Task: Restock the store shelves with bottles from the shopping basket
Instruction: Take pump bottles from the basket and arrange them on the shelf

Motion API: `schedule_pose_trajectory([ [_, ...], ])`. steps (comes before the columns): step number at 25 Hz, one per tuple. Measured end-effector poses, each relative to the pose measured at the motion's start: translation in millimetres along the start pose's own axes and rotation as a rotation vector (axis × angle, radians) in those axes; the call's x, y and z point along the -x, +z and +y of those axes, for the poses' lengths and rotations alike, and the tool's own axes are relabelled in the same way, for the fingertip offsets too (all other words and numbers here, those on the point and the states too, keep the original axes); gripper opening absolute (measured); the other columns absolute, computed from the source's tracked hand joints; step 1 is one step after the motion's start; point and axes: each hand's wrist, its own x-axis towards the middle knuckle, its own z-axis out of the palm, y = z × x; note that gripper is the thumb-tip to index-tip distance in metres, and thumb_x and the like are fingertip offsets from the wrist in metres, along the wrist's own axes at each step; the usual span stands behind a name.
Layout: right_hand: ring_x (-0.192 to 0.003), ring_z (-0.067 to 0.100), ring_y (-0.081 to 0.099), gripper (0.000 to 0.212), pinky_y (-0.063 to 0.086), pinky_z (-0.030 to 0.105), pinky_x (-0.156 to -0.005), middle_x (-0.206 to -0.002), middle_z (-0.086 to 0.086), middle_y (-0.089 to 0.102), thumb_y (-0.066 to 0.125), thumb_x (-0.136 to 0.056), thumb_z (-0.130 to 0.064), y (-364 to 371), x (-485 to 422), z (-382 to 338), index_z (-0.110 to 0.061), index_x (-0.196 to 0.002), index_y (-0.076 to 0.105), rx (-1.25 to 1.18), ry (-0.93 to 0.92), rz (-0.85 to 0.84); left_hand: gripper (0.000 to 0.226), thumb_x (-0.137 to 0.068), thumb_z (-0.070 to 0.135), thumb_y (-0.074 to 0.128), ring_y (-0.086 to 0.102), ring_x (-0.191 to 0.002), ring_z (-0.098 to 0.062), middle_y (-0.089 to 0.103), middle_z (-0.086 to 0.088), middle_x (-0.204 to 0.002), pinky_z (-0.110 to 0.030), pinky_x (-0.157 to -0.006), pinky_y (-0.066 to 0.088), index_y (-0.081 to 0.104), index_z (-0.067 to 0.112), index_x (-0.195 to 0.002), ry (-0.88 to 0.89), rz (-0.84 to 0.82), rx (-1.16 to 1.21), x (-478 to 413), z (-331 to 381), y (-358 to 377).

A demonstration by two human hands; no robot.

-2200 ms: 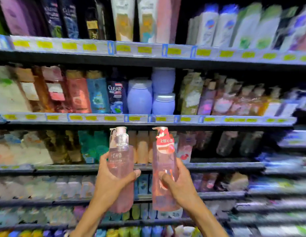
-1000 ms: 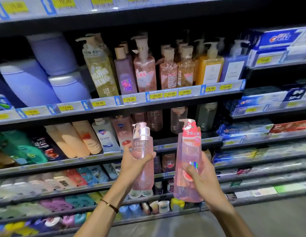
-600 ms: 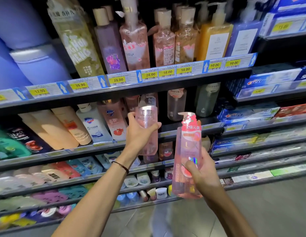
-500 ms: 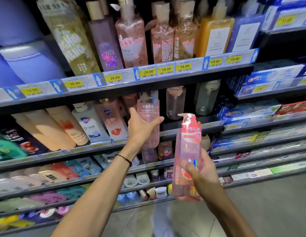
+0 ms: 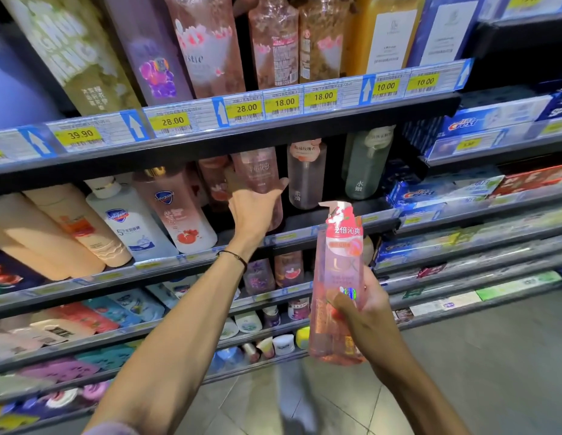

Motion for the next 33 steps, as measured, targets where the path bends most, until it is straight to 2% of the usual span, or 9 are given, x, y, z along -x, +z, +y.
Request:
schedule_pose_trajectory([
  [4,-0.071,0.015,0.067,0.033,0.060,0.033,-0.065,-0.087,0.010,0.072,0.065,-0.077,-0.024,3.5,-7.1,1.3,-0.022,-0.110,0.061,-0.006,-0.001,-0.004,0.056,-0.069,0.049,0.090,0.045,-0.036,-0.005,0.056,0.006,-0.041,-0.025,-0.049,0.046,0.058,0.010,-0.045,-0.013,-0.108,0.039,-1.5,-16.7,3.7],
  [8,-0.081,0.018,0.071,0.034,0.059,0.033,-0.070,-0.092,0.002,0.074,0.067,-0.079,-0.025,10.1,-16.1,2.2,-0.024,-0.112,0.060,-0.023,-0.019,-0.024,0.073,-0.062,0.052,0.093,0.023,-0.044,-0.011,0.031,0.009,-0.044,-0.022,-0.041,0.031,0.028,0.022,-0.047,0.023,-0.078,-0.012,-0.1,-21.6,-1.6],
  [11,-0.088,0.017,0.071,0.035,0.057,0.031,-0.073,-0.099,0.003,0.074,0.065,-0.080,-0.023,16.0,-21.0,3.1,-0.029,-0.114,0.060,-0.020,-0.044,-0.044,0.059,-0.061,0.045,0.095,0.034,-0.047,-0.009,0.046,0.006,-0.050,-0.023,-0.046,0.039,0.044,0.017,-0.051,0.021,-0.078,0.050,-7.2,-25.4,-1.4],
  [13,-0.087,0.014,0.071,0.034,0.056,0.028,-0.073,-0.099,0.002,0.074,0.065,-0.080,-0.023,17.6,-22.1,4.0,-0.028,-0.113,0.060,-0.012,-0.056,-0.057,0.045,-0.063,0.037,0.096,0.046,-0.046,-0.002,0.059,0.010,-0.057,-0.018,-0.049,0.044,0.062,0.008,-0.071,-0.003,-0.140,0.127,-13.5,-26.5,-1.2],
  [17,-0.085,0.017,0.072,0.034,0.057,0.030,-0.071,-0.096,0.004,0.074,0.066,-0.080,-0.026,18.0,-19.6,7.0,-0.025,-0.113,0.060,-0.031,-0.030,-0.075,0.052,-0.081,0.034,0.085,0.027,-0.043,-0.006,0.037,0.010,-0.047,-0.018,-0.044,0.029,0.042,0.017,-0.056,0.084,-0.274,0.056,-5.0,-29.1,-20.7],
  [20,-0.084,0.020,0.072,0.034,0.058,0.030,-0.068,-0.094,0.004,0.074,0.066,-0.079,-0.025,18.9,-17.6,11.2,-0.024,-0.113,0.059,-0.044,-0.004,-0.073,0.038,-0.080,0.030,0.087,0.057,-0.055,-0.011,0.066,-0.001,-0.070,-0.026,-0.056,0.053,0.061,0.004,-0.076,0.126,-0.325,0.079,-2.4,-40.6,-29.4],
  [22,-0.085,0.021,0.073,0.035,0.059,0.031,-0.069,-0.094,0.004,0.074,0.065,-0.079,-0.024,21.2,-17.0,13.2,-0.023,-0.113,0.059,-0.052,0.005,-0.080,0.045,-0.075,0.031,0.090,0.073,-0.072,-0.015,0.074,-0.006,-0.085,-0.030,-0.068,0.063,0.061,0.002,-0.092,0.108,-0.263,0.085,1.4,-40.5,-29.4],
  [28,-0.092,0.024,0.073,0.039,0.061,0.037,-0.077,-0.102,0.007,0.074,0.067,-0.079,-0.026,32.4,-19.4,19.9,-0.026,-0.117,0.059,-0.039,-0.012,-0.094,0.051,-0.075,0.034,0.090,0.052,-0.055,-0.009,0.069,-0.010,-0.064,-0.037,-0.057,0.059,0.063,-0.008,-0.066,0.137,-0.262,-0.003,1.8,-31.9,-27.4],
  [33,-0.093,0.015,0.072,0.039,0.057,0.027,-0.074,-0.102,0.000,0.075,0.066,-0.079,-0.028,36.9,-22.8,20.6,-0.029,-0.117,0.058,-0.033,-0.041,-0.101,0.061,-0.074,0.044,0.088,0.049,-0.095,-0.019,0.052,-0.004,-0.107,-0.038,-0.077,0.049,0.045,0.007,-0.099,0.158,-0.167,-0.291,7.0,-52.0,-35.8],
])
